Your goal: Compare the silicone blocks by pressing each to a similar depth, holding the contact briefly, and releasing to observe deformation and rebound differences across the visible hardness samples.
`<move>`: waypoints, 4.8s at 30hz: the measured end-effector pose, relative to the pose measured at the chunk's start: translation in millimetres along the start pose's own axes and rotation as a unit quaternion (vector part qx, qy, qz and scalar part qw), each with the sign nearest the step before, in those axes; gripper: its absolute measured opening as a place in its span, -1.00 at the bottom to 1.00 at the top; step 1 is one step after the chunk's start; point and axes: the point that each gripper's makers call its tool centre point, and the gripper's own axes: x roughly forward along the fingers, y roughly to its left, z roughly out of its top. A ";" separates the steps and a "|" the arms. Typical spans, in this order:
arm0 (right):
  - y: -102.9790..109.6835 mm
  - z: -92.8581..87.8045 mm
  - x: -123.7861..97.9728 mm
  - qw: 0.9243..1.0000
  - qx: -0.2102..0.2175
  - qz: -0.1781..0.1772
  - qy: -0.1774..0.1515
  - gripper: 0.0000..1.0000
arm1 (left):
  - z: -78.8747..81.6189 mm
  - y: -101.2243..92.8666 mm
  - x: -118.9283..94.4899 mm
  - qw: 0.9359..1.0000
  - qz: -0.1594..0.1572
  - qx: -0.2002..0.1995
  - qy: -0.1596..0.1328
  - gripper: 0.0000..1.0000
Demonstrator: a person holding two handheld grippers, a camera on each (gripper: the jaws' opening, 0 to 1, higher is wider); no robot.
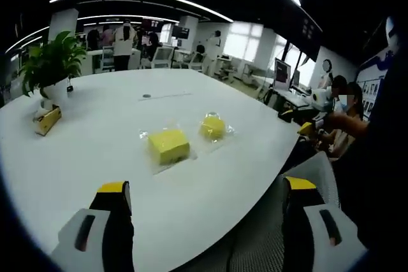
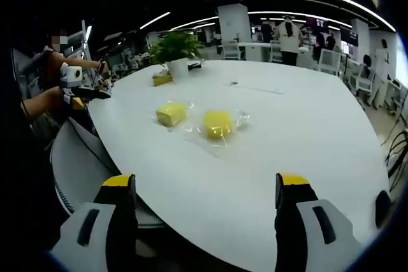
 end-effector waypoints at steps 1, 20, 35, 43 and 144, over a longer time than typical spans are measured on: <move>-1.0 -0.5 -0.5 1.000 0.000 -0.001 0.001 0.67 | 0.1 0.3 -0.2 1.000 0.001 0.000 -0.001 0.97; 3.0 -3.4 2.7 1.000 0.005 0.008 0.004 0.62 | -4.2 1.2 2.4 1.000 0.004 -0.001 0.003 0.97; 0.8 -0.8 2.7 1.000 -0.005 0.001 0.003 0.58 | -4.7 1.6 1.2 1.000 0.005 -0.005 0.002 0.98; 1.6 -6.4 3.1 1.000 -0.008 0.002 0.015 0.58 | -13.8 4.3 3.6 1.000 0.008 -0.009 0.017 0.98; 1.6 -19.8 -21.0 0.999 -0.015 -0.026 0.042 0.34 | 18.9 152.8 211.4 0.886 -0.031 -0.461 -0.047 -1.00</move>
